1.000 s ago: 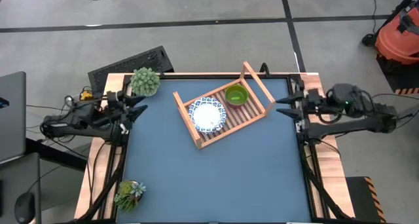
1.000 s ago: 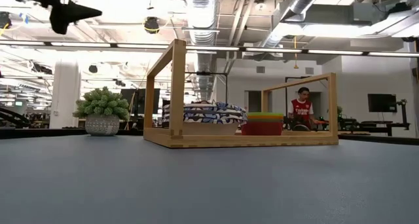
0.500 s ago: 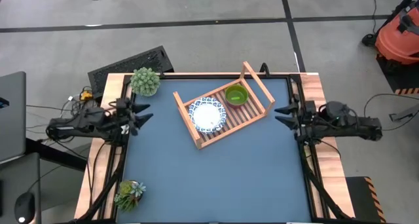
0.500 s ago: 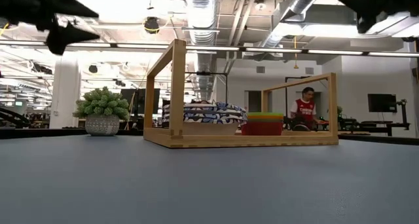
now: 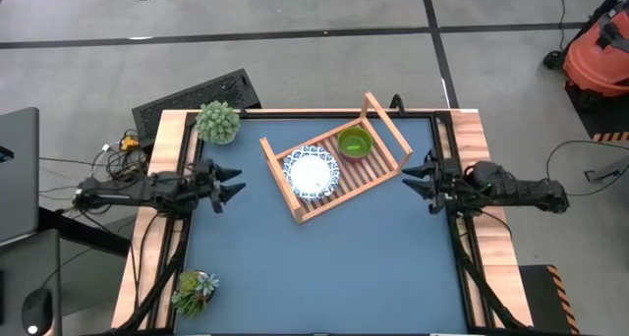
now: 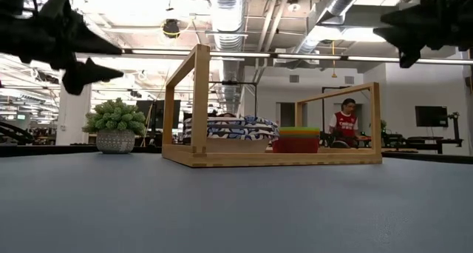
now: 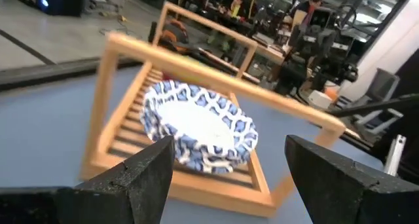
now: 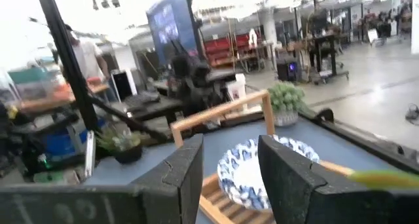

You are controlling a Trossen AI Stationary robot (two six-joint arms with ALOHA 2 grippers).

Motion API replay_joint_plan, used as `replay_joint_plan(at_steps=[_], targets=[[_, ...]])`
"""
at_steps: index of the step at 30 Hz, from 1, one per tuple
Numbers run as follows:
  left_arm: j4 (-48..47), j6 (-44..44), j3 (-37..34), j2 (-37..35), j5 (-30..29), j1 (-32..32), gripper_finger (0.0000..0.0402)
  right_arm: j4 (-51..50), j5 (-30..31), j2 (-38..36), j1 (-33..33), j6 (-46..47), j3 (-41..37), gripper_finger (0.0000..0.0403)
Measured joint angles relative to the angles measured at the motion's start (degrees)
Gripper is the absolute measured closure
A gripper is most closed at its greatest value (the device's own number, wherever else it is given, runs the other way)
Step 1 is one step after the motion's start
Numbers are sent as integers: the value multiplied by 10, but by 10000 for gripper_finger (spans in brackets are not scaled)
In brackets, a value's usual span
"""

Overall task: Place and stack bowls onto a shelf
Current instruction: Return to Home Position

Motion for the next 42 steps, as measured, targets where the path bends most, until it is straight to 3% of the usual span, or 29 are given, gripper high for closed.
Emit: replay_joint_plan(at_steps=[5,9,19,24,32,42], targets=[[63,7,-25,11,8,-11,127,33,1,0,0,-11,-33,232],[61,11,-29,10,-3,-25,127,78,2,0,-4,-7,-80,232],[62,15,-29,14,-48,-76,127,57,75,9,-8,10,-80,232],[61,25,-29,14,-48,-88,127,53,76,9,-8,-14,-81,232],[61,-59,-29,14,-47,-87,127,46,74,9,-8,-16,-81,232],[61,-58,-29,14,-47,-87,127,42,74,9,-8,-16,-81,232]])
